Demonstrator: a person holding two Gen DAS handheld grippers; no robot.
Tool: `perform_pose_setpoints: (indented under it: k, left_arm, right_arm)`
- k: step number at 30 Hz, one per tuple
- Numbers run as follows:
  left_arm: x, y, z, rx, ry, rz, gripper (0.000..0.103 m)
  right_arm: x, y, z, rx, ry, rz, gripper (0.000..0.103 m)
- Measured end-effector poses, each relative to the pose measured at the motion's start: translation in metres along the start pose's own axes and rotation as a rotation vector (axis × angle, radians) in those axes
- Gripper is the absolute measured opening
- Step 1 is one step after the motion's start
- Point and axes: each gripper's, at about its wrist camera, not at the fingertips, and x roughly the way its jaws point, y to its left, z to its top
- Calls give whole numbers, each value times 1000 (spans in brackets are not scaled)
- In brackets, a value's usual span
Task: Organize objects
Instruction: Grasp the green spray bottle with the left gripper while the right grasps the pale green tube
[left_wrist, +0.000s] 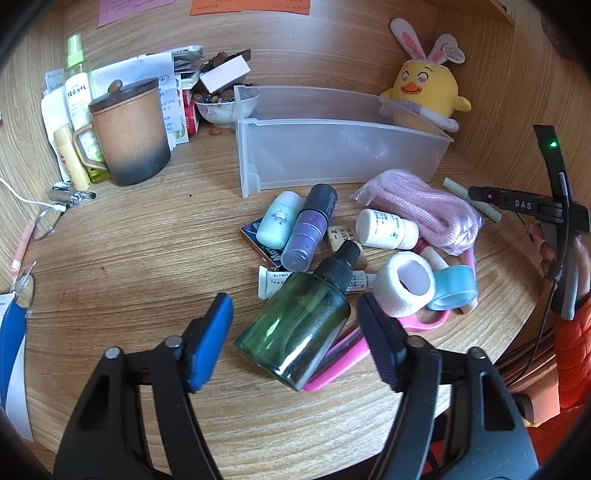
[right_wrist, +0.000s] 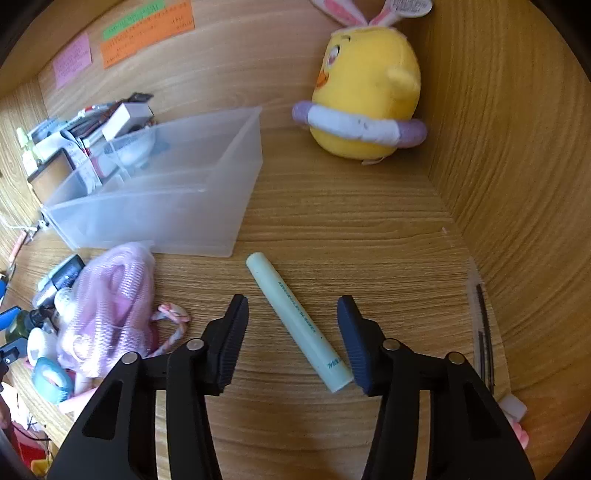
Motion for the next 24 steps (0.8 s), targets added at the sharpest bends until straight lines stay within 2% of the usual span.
perform_pose_setpoints:
  k: [3,6,10,16,24]
  left_arm:
    - [3,1,-1,-13,1,-16,58]
    - [3,1,-1,-16,0,-19,47]
    - [3,2,-1,-20,-7,-11,42]
    - [-4,5,2,-42,-24,-18,42]
    - [-28,7,26,-42,-127,-23,42]
  right_arm:
    - [9,3,2,-10,26,-7,38]
    - [14,6,2,-26,33,-18,29]
    - [13,11,-2,-41,28,7,14]
    - [1,16,-10,-15,-1,43,14]
    - [-46,25,3,-18,-118,83,14]
